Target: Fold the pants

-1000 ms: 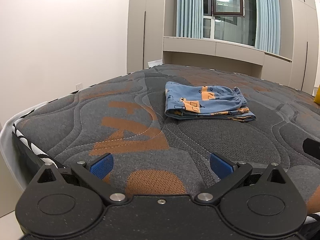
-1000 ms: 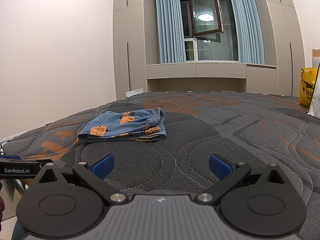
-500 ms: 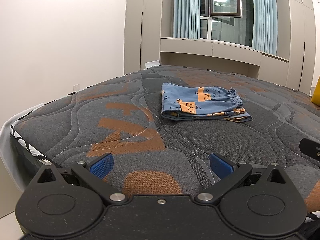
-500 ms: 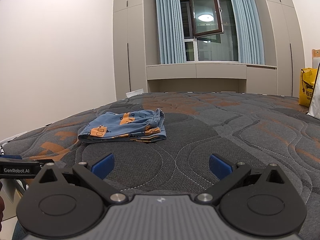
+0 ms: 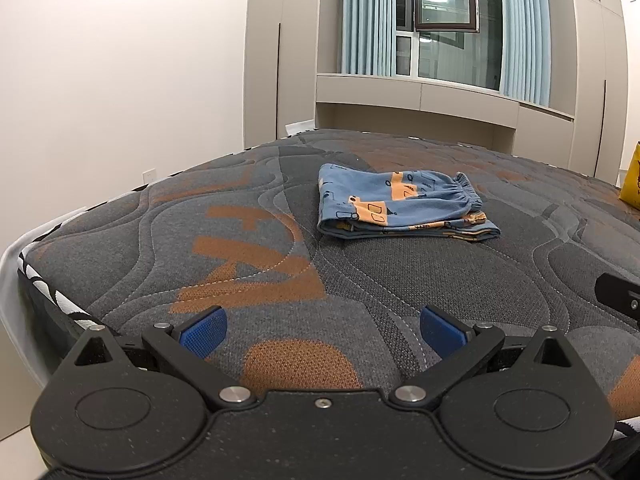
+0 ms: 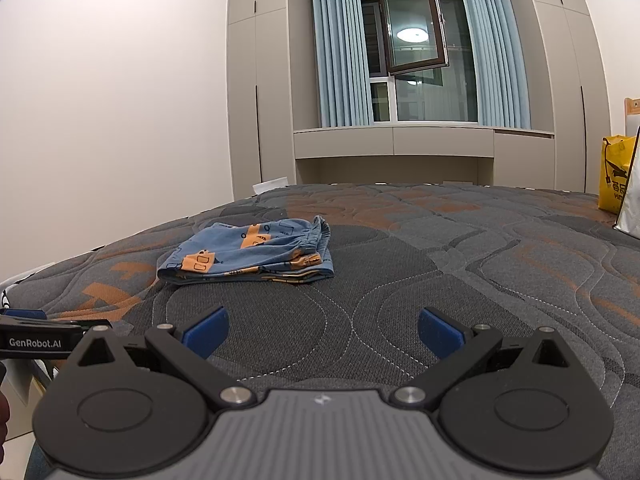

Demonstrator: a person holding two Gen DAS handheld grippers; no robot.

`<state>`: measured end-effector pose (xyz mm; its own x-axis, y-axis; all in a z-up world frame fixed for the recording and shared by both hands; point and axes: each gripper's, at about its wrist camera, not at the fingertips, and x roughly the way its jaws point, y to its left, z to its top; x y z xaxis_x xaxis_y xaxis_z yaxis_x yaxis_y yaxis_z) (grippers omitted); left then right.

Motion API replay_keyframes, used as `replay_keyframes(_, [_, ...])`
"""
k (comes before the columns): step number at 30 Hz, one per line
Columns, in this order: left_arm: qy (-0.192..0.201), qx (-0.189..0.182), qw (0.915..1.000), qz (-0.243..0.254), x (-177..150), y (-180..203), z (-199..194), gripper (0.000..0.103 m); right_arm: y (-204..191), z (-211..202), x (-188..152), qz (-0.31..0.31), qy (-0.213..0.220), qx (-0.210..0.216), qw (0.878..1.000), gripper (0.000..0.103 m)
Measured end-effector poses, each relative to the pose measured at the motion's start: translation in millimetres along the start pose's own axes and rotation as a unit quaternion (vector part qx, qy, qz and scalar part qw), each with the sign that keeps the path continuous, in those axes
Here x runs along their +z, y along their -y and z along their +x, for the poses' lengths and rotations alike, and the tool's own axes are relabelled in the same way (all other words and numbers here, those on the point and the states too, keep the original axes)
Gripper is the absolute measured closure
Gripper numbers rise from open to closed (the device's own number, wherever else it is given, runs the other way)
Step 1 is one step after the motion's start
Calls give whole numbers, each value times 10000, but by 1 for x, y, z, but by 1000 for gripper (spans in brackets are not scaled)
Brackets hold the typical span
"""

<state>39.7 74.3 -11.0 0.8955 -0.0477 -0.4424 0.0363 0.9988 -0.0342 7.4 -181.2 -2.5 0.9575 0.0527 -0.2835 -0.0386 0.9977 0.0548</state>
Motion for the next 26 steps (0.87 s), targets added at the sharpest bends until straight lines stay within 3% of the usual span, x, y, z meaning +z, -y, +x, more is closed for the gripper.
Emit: replay_keyframes(26, [-14,-18,10000,37,-1,1,1,1,1,-1,0,1,-12,5,10000,0])
